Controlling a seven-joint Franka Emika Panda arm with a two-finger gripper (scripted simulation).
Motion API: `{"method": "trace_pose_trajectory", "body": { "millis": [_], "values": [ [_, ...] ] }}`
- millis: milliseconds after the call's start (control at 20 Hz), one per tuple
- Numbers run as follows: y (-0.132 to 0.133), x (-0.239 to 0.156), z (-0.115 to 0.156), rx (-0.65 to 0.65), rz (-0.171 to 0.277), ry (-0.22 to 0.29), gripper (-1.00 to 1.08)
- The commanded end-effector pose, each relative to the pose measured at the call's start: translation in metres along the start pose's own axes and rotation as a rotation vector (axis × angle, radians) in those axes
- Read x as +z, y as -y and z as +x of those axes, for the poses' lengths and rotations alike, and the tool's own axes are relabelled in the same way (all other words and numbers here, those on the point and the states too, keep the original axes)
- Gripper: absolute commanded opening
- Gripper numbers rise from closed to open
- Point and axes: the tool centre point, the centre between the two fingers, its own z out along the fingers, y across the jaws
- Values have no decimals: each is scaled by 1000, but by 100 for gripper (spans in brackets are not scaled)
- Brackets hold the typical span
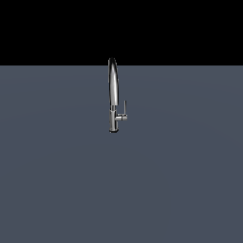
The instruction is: Turn on the faucet by rotating a designated handle.
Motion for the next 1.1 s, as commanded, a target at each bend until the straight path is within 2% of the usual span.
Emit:
{"method": "trace_pose_trajectory", "body": {
  "millis": [0,1050],
  "values": [
    [1,2,11,21,19,23,-100],
    [3,40,134,276,259,297,-100]
  ]
}}
